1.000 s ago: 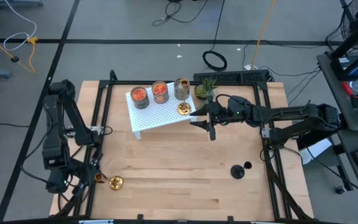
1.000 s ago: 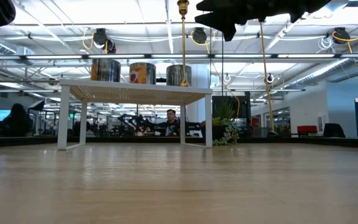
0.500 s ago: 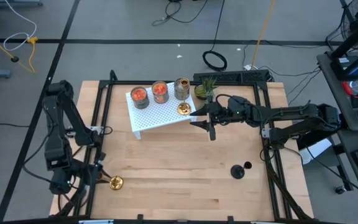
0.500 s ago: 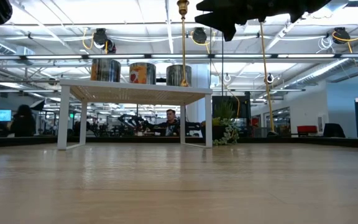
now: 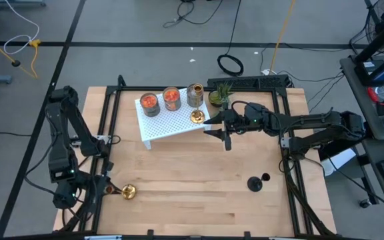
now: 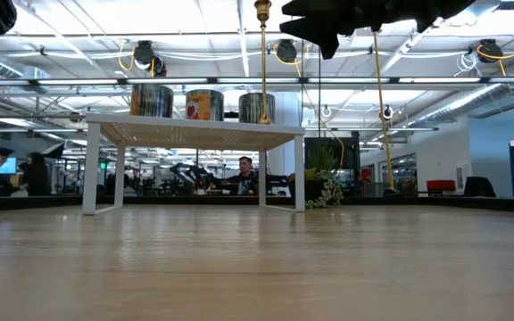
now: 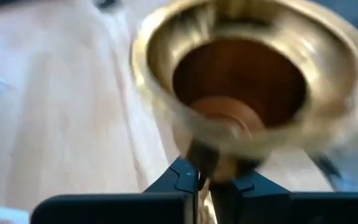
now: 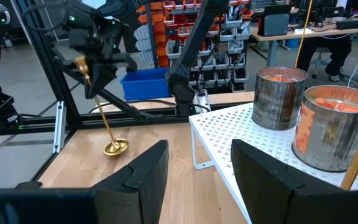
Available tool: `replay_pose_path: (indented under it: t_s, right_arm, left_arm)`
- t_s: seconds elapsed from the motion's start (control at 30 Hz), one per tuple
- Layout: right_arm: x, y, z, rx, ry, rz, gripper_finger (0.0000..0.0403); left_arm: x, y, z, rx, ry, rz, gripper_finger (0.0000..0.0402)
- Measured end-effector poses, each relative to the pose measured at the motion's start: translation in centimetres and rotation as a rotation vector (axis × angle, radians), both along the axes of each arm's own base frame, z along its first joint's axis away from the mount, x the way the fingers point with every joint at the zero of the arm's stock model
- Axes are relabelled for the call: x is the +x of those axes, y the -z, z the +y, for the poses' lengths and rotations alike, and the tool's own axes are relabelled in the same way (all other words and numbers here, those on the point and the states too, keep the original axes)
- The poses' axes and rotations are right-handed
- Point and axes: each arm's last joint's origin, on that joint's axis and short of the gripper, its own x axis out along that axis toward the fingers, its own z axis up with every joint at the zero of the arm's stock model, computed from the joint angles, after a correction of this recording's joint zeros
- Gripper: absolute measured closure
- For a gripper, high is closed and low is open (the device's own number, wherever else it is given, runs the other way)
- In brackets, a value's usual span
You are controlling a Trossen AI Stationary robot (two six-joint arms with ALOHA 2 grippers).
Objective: Pick & Place candle stick holders
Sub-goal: Put the gold candle holder on the shelf
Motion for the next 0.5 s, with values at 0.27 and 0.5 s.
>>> replay_pose_path:
  t_s: [0.27, 0.5]
  right_arm:
    - [0.0, 0.0, 0.0, 0.000, 0.000, 0.000, 0.0232]
    - [0.0, 0.0, 0.0, 0.000, 0.000, -0.001, 0.0232]
  left_arm:
    - [3.8, -1.9, 0.0, -0.189, -0.238, -0.195, 0.0388]
    - [8.9, -3.1, 3.3, -0.228, -0.501, -0.278, 0.0387]
